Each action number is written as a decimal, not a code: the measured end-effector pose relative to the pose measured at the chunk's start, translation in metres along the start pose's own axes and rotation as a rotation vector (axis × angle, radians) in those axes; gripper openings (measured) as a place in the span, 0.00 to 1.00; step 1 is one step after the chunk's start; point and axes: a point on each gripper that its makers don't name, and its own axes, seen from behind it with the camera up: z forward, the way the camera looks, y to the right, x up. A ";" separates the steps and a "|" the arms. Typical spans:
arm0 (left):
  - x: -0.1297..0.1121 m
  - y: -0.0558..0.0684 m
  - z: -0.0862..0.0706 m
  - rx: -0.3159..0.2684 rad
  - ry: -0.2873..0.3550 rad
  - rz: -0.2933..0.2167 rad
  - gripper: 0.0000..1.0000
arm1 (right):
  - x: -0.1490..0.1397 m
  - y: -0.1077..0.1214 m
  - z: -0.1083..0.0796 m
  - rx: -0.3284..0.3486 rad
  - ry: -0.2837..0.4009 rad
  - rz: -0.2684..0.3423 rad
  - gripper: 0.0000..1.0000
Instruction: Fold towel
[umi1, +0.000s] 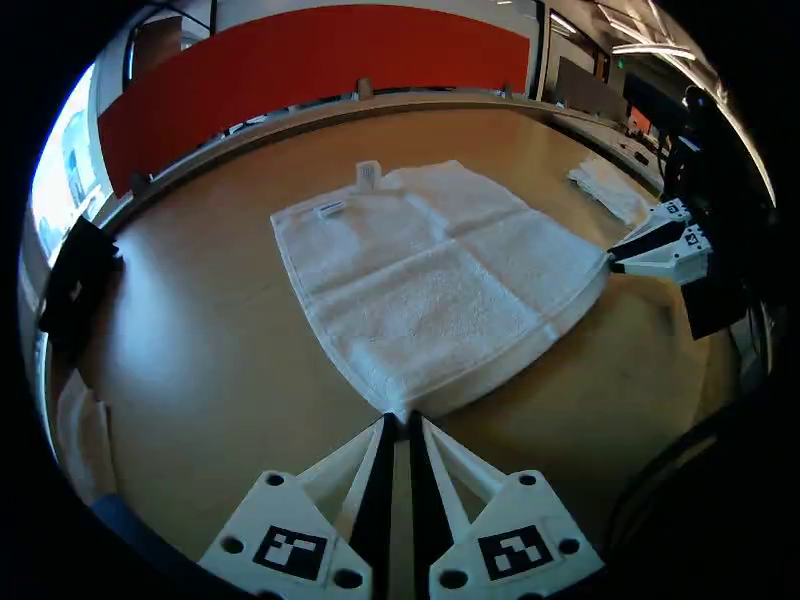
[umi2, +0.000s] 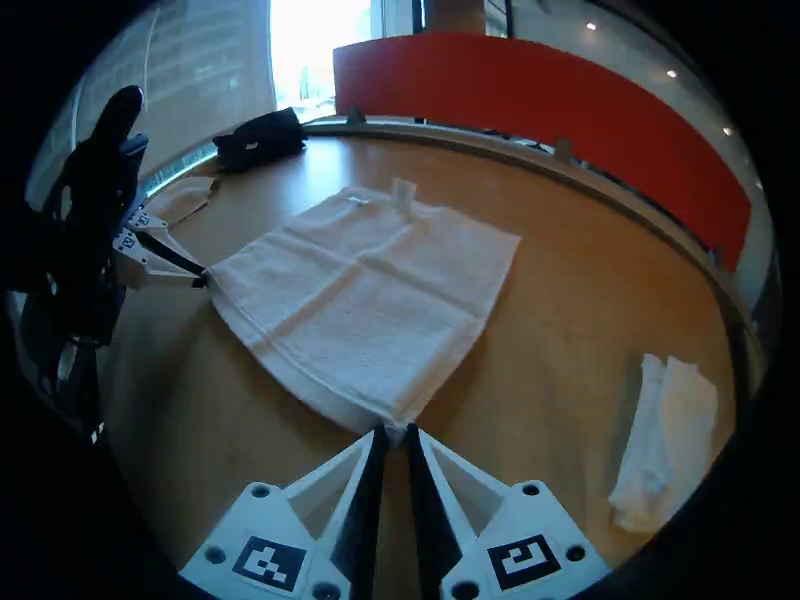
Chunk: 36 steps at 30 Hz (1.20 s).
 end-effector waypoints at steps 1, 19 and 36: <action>0.002 0.000 -0.002 0.000 0.001 -0.003 0.10 | 0.004 0.000 -0.003 0.000 0.006 0.000 0.16; 0.035 0.005 -0.059 0.009 0.022 -0.028 0.10 | 0.062 -0.006 -0.061 -0.007 0.103 -0.013 0.16; 0.030 0.031 -0.101 -0.020 -0.027 -0.043 0.10 | 0.067 -0.016 -0.103 0.004 0.093 -0.016 0.16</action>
